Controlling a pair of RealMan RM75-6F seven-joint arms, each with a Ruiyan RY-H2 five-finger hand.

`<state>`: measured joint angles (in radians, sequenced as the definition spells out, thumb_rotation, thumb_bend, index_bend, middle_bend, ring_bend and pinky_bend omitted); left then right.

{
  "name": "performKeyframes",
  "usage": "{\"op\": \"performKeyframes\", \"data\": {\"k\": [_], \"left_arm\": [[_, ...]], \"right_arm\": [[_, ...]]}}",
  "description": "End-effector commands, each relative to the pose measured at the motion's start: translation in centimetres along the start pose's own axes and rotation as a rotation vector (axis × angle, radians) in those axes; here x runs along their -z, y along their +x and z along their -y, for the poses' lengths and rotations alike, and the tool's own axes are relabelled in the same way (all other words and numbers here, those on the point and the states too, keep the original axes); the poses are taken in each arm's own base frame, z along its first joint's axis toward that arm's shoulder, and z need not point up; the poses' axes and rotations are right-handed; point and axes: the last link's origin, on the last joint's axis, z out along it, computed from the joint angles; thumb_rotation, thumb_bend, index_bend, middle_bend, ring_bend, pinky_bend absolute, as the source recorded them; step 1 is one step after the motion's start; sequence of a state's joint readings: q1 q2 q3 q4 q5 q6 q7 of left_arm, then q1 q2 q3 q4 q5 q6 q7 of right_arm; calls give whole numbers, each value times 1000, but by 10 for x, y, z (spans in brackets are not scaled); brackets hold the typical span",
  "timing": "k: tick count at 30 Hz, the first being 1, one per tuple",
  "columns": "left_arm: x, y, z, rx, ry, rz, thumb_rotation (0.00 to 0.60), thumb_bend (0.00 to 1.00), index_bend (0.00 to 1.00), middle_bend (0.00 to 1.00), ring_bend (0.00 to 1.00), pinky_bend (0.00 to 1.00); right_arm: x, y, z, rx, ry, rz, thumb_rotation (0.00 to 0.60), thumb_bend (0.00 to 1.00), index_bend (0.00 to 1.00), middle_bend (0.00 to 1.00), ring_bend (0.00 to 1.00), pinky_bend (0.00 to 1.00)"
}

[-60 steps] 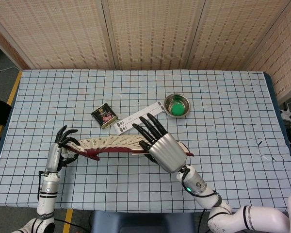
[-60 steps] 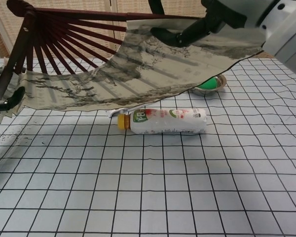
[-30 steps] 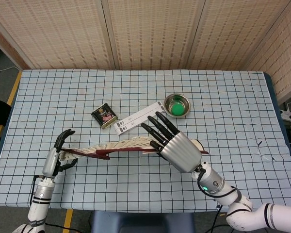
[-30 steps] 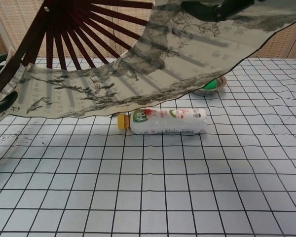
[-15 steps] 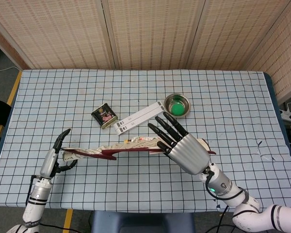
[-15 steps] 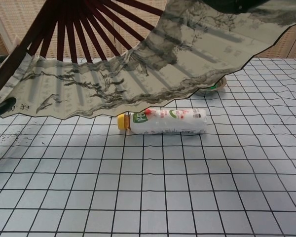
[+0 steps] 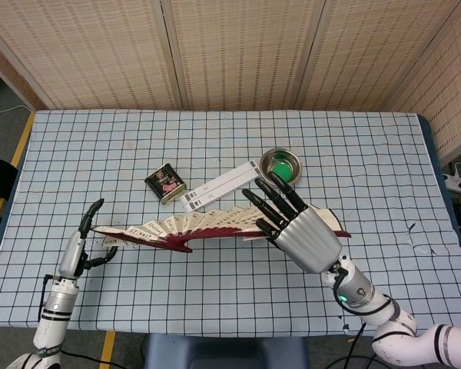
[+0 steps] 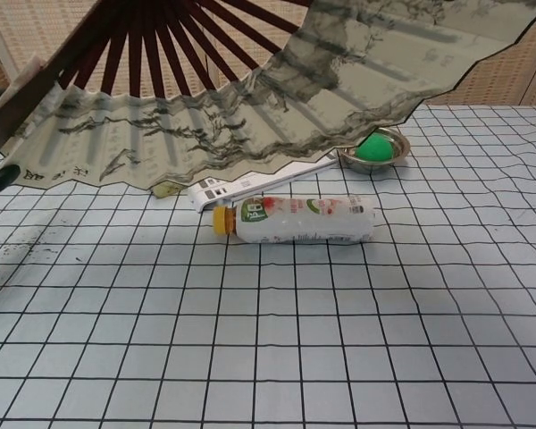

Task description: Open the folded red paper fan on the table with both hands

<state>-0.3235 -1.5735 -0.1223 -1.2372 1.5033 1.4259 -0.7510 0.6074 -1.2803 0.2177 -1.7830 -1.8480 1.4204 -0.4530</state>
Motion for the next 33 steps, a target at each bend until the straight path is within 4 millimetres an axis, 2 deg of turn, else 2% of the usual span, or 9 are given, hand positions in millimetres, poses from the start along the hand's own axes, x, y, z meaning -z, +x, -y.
{"op": "performKeyframes", "data": {"k": [1,5,11,14,18,20,24,27,33], "left_arm": [[-1,-1,5,18,9,-8,600,355,0,0,0,0],[8,-5,21,-37,30,35,600,354,0,0,0,0],[18,-7,38,-122,48,47,600,350,0,0,0,0],[25,-4,46,-166,55,52,600,349,0,0,0,0],[35,-4,57,-213,72,82,600,366,0,0,0,0],[46,-2,65,-229,79,118,600,368,0,0,0,0],[46,0,73,-269,102,175,600,367,0,0,0,0],[43,6,73,-269,112,178,600,365,0,0,0,0],[47,18,65,-217,115,146,600,378,0,0,0,0]], "right_arm": [[9,-6,4,1,20,27,600,703,649,156,0,0],[42,-27,19,21,83,93,600,703,597,156,0,0],[77,-38,29,31,113,134,600,680,421,152,0,0],[93,-42,32,57,117,178,600,601,281,134,0,0],[105,-46,35,106,103,235,600,434,34,58,0,0],[107,-46,37,122,85,263,600,358,0,25,0,0],[111,-43,34,164,66,349,600,209,0,0,0,0],[123,-37,29,221,46,485,600,131,0,0,0,0],[157,-17,13,266,-59,719,600,102,0,0,0,0]]}}
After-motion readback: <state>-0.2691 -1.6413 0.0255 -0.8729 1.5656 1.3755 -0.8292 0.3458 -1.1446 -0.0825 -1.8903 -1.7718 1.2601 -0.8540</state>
